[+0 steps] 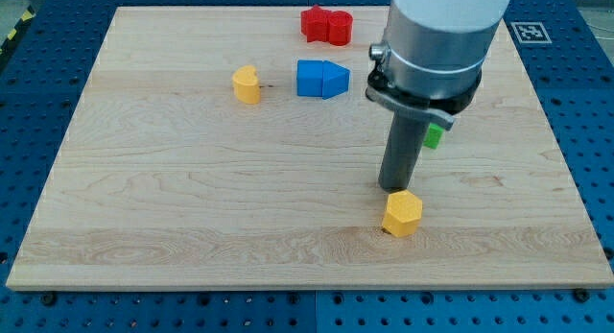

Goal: Place the yellow heart to the top left of the yellow hexagon

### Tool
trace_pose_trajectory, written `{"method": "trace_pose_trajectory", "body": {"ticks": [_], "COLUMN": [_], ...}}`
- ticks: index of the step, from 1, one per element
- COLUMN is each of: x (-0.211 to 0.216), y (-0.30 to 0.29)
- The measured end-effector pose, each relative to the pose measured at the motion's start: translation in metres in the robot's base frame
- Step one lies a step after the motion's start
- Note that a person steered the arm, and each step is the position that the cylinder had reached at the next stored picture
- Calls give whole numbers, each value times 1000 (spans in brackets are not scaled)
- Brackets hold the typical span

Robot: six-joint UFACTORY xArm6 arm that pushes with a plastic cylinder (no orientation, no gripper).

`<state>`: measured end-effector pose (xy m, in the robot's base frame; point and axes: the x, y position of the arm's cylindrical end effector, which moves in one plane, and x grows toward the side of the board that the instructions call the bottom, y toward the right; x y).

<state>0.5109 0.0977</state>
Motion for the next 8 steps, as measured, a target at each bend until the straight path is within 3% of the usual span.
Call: {"method": "trace_pose_trajectory", "body": {"ticks": [1, 2, 4, 6, 8], "x": [14, 44, 49, 94, 82], "y": [28, 25, -2, 45, 2]}}
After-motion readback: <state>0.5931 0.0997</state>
